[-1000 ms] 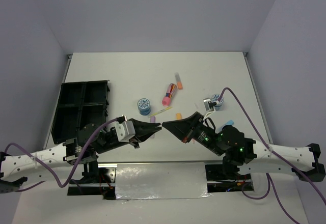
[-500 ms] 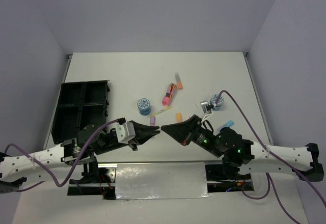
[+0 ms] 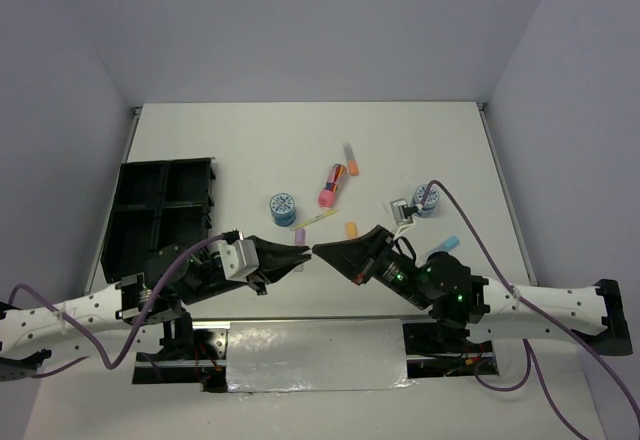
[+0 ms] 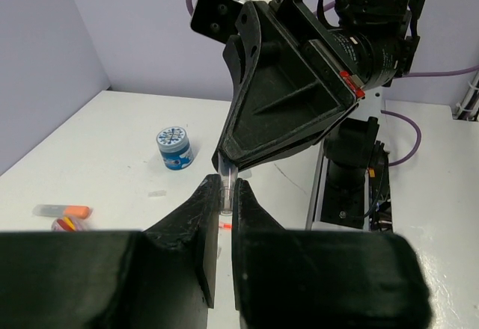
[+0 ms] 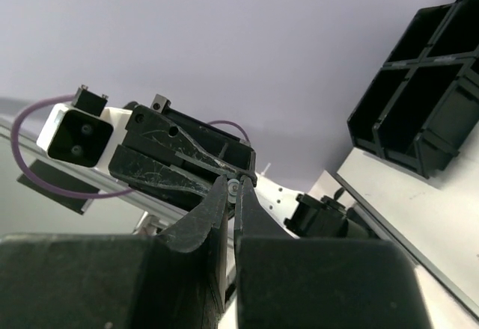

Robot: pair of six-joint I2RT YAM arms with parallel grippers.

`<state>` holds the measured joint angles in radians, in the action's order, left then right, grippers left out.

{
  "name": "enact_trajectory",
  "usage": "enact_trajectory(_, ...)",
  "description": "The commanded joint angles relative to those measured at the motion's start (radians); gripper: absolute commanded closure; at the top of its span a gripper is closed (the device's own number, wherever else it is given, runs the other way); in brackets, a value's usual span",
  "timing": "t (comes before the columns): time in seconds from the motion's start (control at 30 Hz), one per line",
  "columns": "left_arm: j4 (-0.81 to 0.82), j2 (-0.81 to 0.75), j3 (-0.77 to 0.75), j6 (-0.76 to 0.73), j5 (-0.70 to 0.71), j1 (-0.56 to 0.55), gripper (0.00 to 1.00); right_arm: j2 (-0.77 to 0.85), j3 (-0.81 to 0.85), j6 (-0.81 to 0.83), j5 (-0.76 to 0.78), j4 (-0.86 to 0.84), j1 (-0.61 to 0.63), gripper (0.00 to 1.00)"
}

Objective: Sort the stationery into containers
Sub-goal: Pick up the pen cap from the center of the board.

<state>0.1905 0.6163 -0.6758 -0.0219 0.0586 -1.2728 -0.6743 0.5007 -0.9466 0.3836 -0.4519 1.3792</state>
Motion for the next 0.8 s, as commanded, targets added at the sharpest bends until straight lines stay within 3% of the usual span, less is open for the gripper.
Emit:
enact_trajectory(0.0,0.179,-0.033,-0.013,-0.007,0.009,0.001,1.00,-0.045,-0.025,-0.026,0.006,-0.016,0.000,1.00)
enact_trajectory(0.63,0.173,-0.049,-0.028,-0.020,0.033,0.001,1.00,-0.096,-0.044,-0.072,0.025,-0.011,-0.009,1.00)
enact_trajectory(0.77,0.164,-0.043,-0.028,-0.015,0.027,0.001,0.93,-0.084,-0.050,-0.069,0.026,-0.024,-0.011,1.00)
